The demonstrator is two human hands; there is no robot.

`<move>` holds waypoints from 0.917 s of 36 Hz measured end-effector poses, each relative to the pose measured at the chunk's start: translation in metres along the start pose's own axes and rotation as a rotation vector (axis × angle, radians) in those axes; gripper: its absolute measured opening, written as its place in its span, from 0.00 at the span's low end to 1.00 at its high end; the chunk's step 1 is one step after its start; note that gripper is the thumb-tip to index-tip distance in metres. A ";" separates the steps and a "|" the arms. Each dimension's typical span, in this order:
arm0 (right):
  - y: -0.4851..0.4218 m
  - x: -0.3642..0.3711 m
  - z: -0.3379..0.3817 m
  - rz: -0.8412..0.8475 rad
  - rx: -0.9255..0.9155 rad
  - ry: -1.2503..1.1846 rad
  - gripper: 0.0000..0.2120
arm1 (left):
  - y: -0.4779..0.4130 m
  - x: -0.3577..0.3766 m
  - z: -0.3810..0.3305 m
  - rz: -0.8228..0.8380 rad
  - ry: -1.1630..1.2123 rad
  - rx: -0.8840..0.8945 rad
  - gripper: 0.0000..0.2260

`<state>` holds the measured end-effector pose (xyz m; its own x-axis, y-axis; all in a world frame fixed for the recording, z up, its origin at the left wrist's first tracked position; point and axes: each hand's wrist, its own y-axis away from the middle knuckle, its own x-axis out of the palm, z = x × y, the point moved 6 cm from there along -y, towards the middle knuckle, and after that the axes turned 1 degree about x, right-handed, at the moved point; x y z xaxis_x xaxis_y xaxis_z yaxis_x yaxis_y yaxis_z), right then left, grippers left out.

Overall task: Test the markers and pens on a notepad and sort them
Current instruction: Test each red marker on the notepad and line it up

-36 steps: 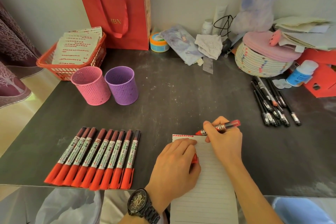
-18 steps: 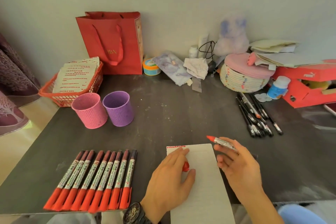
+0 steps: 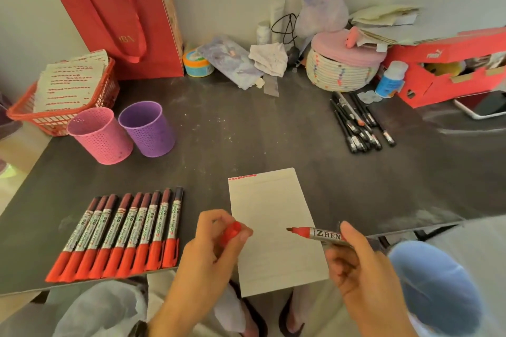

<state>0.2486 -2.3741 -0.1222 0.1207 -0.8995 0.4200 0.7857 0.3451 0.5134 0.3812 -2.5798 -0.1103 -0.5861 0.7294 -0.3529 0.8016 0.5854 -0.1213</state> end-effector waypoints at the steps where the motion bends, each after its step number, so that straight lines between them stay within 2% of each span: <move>1: 0.004 0.000 -0.004 -0.003 0.009 0.006 0.14 | 0.005 -0.001 -0.001 0.008 0.002 -0.001 0.14; 12: 0.028 0.004 -0.027 0.015 0.016 0.171 0.13 | 0.030 -0.001 -0.007 0.029 0.022 -0.033 0.11; 17: 0.027 0.009 -0.024 0.033 -0.032 0.280 0.19 | 0.030 0.003 -0.010 0.058 -0.015 -0.012 0.13; 22: 0.025 0.014 -0.023 0.070 -0.058 0.342 0.21 | 0.023 0.010 -0.021 0.146 -0.117 0.074 0.13; 24: 0.022 0.015 -0.024 0.116 -0.042 0.343 0.22 | 0.020 0.010 -0.025 0.172 -0.117 0.091 0.13; 28: 0.020 0.023 -0.021 0.300 -0.027 0.441 0.32 | 0.013 0.002 -0.031 0.187 -0.119 0.098 0.11; 30: 0.020 0.029 -0.016 0.406 -0.063 0.569 0.30 | 0.011 -0.002 -0.031 0.210 -0.096 0.072 0.10; 33: 0.022 0.034 -0.011 0.513 -0.117 0.748 0.20 | 0.008 -0.006 -0.034 0.260 -0.112 0.056 0.09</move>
<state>0.2770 -2.4004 -0.1051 0.8017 -0.5964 -0.0395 0.5786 0.7579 0.3013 0.3868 -2.5672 -0.0777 -0.3459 0.8071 -0.4785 0.9304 0.3611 -0.0634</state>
